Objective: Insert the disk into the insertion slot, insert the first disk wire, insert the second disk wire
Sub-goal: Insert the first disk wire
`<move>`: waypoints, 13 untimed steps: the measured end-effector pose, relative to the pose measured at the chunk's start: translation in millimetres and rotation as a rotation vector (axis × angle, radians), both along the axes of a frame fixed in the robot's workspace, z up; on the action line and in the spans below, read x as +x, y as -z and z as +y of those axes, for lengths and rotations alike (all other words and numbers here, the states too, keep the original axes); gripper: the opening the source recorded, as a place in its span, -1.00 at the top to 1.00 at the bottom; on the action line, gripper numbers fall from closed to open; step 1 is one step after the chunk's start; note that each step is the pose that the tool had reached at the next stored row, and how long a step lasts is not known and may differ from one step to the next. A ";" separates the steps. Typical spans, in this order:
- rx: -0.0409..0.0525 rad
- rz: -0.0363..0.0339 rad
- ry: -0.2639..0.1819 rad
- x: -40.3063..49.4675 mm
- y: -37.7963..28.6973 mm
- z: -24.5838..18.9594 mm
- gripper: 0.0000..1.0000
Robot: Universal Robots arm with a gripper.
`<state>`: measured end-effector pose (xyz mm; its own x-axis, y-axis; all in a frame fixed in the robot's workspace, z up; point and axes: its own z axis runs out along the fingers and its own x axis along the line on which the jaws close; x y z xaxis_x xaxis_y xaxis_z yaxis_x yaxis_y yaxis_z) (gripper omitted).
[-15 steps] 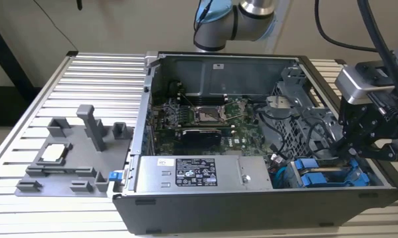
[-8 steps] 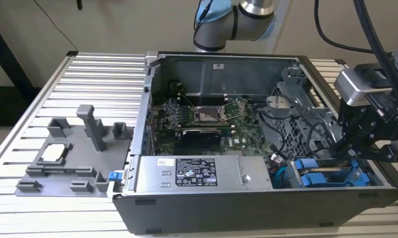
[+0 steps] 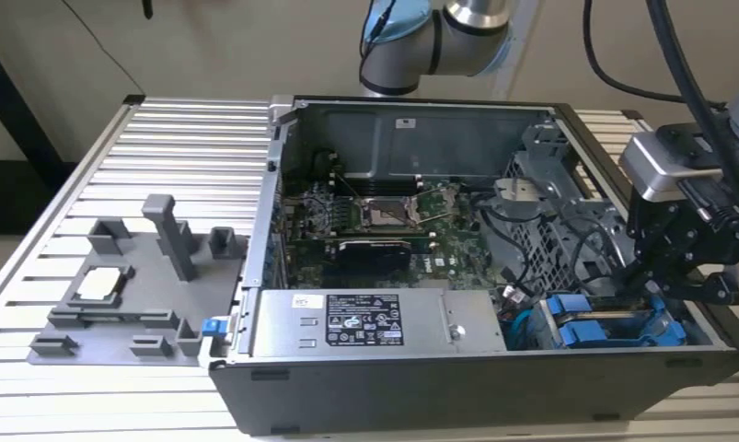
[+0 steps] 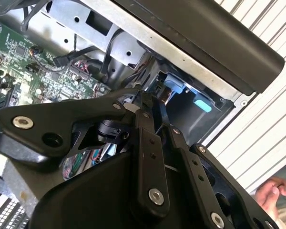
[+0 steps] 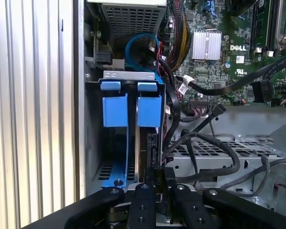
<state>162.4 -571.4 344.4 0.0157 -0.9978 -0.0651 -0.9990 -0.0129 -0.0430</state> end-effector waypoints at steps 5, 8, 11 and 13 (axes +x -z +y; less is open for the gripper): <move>0.0015 0.0000 0.003 0.3 0.3 -0.1 0.62; 0.0013 -0.0002 0.003 0.3 0.1 -0.2 0.62; 0.0014 -0.0004 0.003 0.3 0.2 -0.1 0.62; 0.0002 -0.0005 0.003 0.3 0.2 -0.2 0.62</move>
<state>162.7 -571.6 344.2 0.0131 -0.9978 -0.0652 -0.9990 -0.0103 -0.0434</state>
